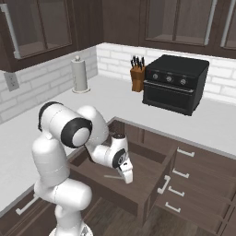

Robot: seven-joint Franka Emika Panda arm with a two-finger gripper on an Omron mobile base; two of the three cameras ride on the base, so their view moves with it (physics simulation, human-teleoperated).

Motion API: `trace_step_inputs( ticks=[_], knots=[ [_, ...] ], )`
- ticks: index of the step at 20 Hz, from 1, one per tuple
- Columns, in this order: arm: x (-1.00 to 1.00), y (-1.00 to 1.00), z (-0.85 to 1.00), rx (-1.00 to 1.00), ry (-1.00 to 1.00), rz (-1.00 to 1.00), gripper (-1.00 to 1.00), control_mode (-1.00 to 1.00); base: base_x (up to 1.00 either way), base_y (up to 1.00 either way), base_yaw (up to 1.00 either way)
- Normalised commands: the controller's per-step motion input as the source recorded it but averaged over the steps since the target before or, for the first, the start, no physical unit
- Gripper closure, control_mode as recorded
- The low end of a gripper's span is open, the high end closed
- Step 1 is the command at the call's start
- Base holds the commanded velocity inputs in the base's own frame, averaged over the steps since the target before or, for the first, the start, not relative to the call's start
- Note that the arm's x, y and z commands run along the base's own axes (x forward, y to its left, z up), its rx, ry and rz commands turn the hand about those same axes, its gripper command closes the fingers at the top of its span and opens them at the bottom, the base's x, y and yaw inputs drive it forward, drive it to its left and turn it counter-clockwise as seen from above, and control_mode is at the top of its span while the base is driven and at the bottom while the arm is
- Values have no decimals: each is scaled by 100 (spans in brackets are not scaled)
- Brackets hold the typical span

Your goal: Take a straw from the drawer in front and place it inside the glass cup on the dining counter.

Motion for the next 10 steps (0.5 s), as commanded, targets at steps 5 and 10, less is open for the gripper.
trace_step_inputs(
  ticks=[5,10],
  knots=[
    [31,-28,-29,6,0,-3,-100,-100,0,0,0],
    [38,-6,-11,5,0,0,-100,-100,0,0,0]
  ],
)
